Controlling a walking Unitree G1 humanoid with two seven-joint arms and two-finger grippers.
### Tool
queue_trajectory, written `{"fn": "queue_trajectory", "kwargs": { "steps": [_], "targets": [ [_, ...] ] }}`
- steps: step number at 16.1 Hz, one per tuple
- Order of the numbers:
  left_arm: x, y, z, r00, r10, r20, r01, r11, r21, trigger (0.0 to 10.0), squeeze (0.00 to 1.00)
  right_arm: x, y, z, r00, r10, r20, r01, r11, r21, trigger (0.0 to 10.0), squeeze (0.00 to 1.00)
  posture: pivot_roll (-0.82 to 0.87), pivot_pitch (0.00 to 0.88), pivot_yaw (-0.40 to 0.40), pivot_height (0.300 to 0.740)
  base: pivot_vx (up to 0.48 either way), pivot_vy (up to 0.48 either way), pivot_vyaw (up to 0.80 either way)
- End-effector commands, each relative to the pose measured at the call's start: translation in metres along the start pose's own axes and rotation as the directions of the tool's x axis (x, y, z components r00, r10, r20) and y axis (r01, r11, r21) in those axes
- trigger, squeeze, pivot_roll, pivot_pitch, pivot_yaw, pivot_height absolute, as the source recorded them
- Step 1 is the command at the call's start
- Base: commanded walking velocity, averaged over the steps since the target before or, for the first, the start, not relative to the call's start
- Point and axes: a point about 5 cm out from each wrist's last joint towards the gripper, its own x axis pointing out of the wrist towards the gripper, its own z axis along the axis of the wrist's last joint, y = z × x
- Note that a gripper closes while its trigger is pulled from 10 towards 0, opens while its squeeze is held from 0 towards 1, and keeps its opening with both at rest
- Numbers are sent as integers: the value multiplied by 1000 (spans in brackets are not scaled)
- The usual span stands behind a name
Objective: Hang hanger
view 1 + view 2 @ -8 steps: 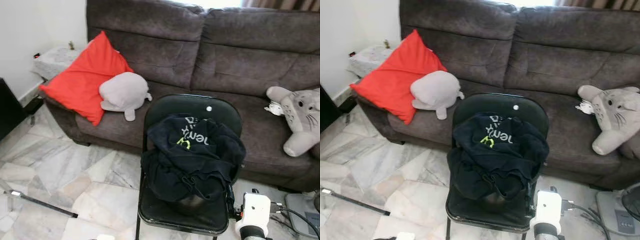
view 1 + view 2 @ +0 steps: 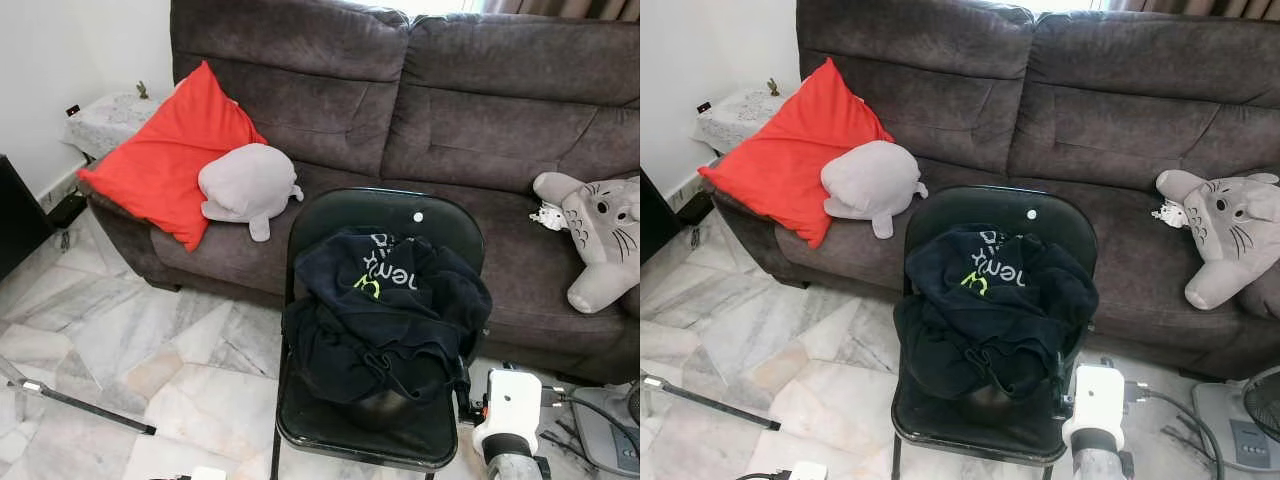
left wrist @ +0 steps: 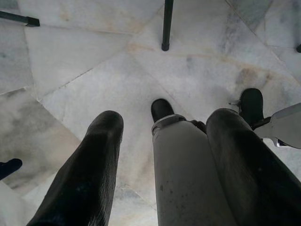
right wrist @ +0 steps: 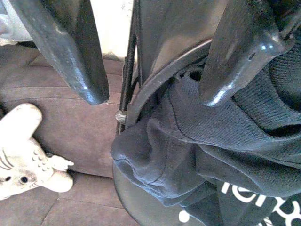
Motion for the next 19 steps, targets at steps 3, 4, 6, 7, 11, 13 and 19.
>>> {"fn": "queue_trajectory", "kwargs": {
  "steps": [3,4,6,7,11,13,19],
  "targets": [
    [-2,4,-12,999,2,-48,-2,1000,9,10000,0,-1,3,-5,999,31,-41,-31,1000,2,10000,0,-83,92,5,740,0,0,0],
    [-2,4,-12,999,2,-48,-2,1000,9,10000,0,-3,4,-6,998,37,-47,-37,999,1,10000,0,-85,93,6,740,0,0,0],
    [-3,5,-13,999,2,-49,-1,1000,10,10000,0,-5,6,-8,997,43,-61,-44,999,-2,10000,0,-84,93,7,740,0,0,0],
    [-3,5,-13,999,1,-49,-1,1000,10,10000,0,-5,6,-9,997,46,-65,-46,999,-4,10000,0,-83,94,7,740,0,0,0],
    [-3,6,-13,999,4,-51,-3,1000,10,10000,0,-2,5,-11,994,53,-91,-56,998,-25,10000,0,-80,92,6,740,0,0,0],
    [-3,6,-14,999,4,-51,-3,1000,10,10000,0,0,4,-9,995,55,-84,-58,998,-26,10000,0,-83,92,7,740,0,0,0],
    [-3,7,-13,999,5,-51,-4,1000,11,10000,0,10,6,-6,989,80,-127,-89,994,-70,10000,0,-77,81,7,740,0,0,0]
  ]
}}
